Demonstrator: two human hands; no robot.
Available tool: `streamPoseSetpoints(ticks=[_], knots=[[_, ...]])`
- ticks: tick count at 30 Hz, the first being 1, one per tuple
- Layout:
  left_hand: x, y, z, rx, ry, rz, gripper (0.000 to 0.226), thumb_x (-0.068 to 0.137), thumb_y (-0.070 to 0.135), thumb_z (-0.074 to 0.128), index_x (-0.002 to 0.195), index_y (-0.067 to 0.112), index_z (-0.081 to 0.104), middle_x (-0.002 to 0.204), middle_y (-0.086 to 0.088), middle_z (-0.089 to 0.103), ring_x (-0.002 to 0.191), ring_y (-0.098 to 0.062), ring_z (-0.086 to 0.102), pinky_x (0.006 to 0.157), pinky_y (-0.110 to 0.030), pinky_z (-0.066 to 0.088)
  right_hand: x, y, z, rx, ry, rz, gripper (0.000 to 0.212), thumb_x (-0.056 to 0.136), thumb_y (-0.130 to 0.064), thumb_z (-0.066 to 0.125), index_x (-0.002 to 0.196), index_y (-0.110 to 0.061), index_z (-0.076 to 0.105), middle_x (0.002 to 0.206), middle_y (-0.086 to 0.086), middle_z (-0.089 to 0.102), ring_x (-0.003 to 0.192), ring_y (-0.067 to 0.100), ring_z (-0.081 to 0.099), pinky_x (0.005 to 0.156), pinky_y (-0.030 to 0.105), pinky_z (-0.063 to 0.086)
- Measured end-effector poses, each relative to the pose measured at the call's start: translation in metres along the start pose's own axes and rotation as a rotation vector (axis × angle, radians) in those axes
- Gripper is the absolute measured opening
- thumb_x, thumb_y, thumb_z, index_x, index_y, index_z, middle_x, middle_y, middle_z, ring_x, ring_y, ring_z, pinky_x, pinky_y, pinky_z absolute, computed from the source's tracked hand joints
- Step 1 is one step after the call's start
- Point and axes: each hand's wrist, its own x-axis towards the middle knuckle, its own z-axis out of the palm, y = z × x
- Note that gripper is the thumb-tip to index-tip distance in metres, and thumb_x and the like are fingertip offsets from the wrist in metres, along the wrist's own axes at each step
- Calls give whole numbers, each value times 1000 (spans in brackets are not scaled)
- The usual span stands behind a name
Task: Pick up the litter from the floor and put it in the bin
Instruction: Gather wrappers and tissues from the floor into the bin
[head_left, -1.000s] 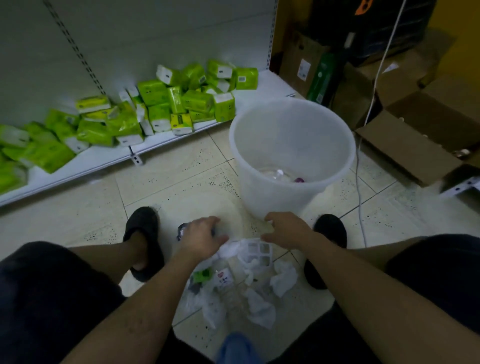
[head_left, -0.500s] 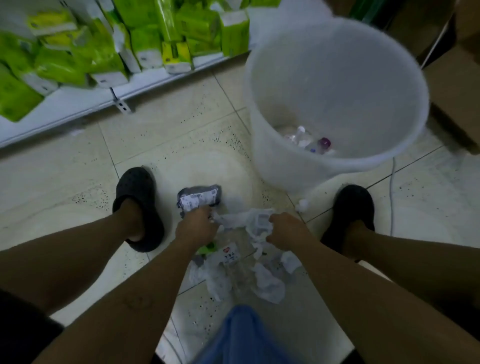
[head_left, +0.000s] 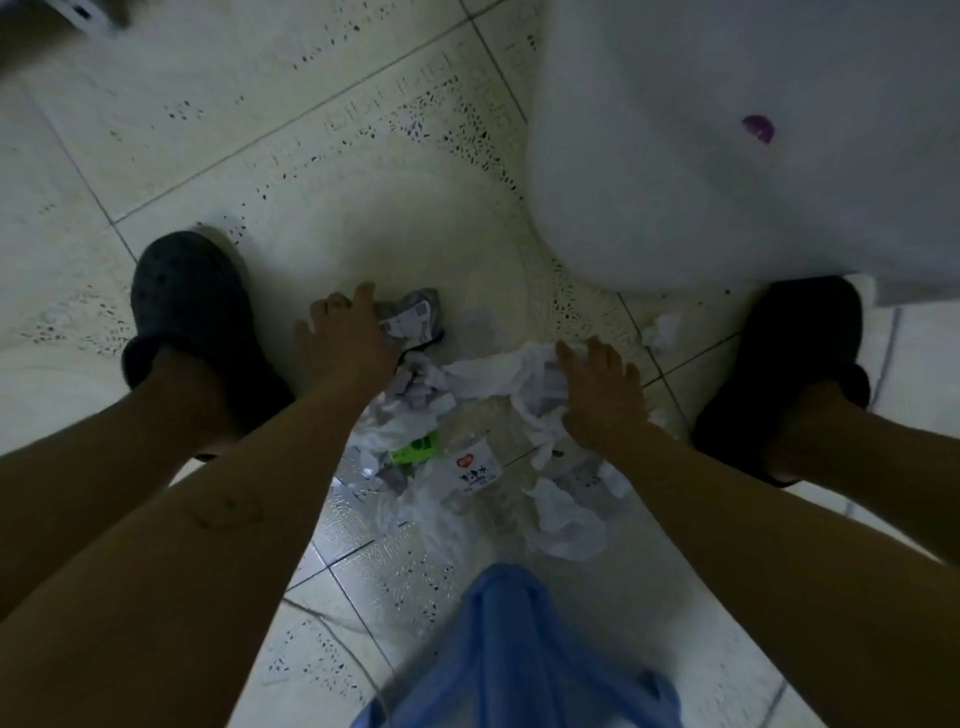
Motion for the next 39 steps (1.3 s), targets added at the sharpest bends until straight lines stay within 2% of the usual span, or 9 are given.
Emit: streamPoseSetpoints(ticks=[7,11,17,21,23,28,31,35,39], knots=[[-13,-2,10,-56,107,6,40,80,33,62,111,9,52,115,-22,51,112,-40,44,88,-47,40,-4,5,-2,56,45,-25,77,84,-23,63,148,-21,20,145,17,31,123,35,44,103,45,34],[-29,7,3,-131,99,30,40,81,34,62,109,7,53,112,-21,54,112,-37,46,86,-45,44,-22,7,-11,139,76,-23,49,86,-17,60,131,-9,41,128,16,46,103,32,56,87,38,44],[-57,17,-20,-111,103,59,35,84,33,62,107,7,61,114,-21,53,114,-37,44,89,-45,45,-43,8,-37,248,-177,-55,22,92,-16,55,108,-3,62,115,17,63,106,28,61,85,31,48],[-74,21,-46,-188,39,112,27,83,34,62,91,8,62,93,-15,62,94,-33,60,76,-37,48,-63,8,-68,241,-145,-48,25,86,-16,56,109,-7,63,111,15,64,105,30,61,80,30,46],[-85,26,-64,-244,28,131,26,82,35,62,88,10,62,86,-13,65,82,-31,63,68,-33,48,-74,8,-87,224,-160,-66,12,88,-16,56,89,-6,63,105,15,64,102,29,61,81,32,48],[-122,42,-115,-267,129,185,32,81,46,65,95,17,63,87,-8,65,78,-29,61,63,-30,44,-113,12,-139,281,-61,-82,27,87,-12,56,60,-10,52,66,5,53,64,18,52,53,23,41],[-148,49,-142,-263,187,215,30,82,48,64,86,18,60,80,-6,63,71,-26,59,58,-29,42,-141,19,-165,354,-20,-95,19,84,-18,65,78,0,70,80,12,68,78,26,64,71,31,54],[-181,52,-168,-261,265,244,29,80,49,66,81,21,57,82,-6,63,75,-27,61,59,-29,41,-175,26,-185,455,-2,-173,24,85,-23,65,81,0,72,66,5,65,56,14,56,60,23,50],[-209,51,-181,-272,330,273,29,79,49,66,85,22,60,83,-4,66,75,-26,63,62,-31,48,-200,28,-189,603,-16,-224,21,85,-10,62,103,-3,69,84,14,66,71,22,63,67,31,56]])
